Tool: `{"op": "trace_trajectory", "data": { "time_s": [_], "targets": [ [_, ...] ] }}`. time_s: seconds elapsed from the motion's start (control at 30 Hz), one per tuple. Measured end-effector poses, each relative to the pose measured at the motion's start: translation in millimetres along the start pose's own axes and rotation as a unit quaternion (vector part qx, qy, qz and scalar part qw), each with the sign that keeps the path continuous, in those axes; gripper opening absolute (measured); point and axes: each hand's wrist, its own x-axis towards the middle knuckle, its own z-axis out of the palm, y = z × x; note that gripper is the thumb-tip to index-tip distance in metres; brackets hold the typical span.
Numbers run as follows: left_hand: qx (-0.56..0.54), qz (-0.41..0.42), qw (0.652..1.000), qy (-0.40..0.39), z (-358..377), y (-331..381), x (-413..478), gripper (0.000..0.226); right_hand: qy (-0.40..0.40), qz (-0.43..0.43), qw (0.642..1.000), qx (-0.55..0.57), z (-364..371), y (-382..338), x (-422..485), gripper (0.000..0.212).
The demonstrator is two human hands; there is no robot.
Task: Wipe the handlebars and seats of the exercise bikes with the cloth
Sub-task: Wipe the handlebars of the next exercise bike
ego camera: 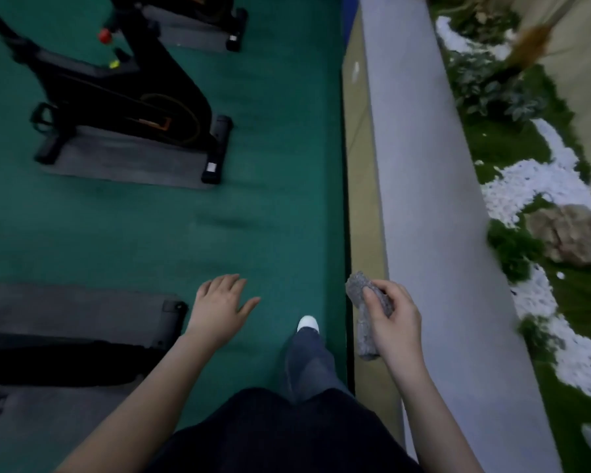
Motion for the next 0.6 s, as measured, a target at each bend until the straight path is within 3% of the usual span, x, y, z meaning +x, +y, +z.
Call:
{"op": "trace_trajectory", "data": {
  "time_s": [0.17,0.3,0.6],
  "targets": [
    [-0.007,-0.072,0.997,-0.007,-15,19,45,0.060,-0.030,-0.026,0.999,-0.005,-10,-12,100,0.009],
    [-0.014,-0.097,0.995,0.031,-36,35,80,0.060,-0.044,-0.036,0.998,0.009,-16,-24,167,0.009],
    [-0.043,-0.171,0.982,0.062,-72,28,138,0.063,-0.142,-0.039,0.989,0.016,28,-52,257,0.009]
  ]
}}
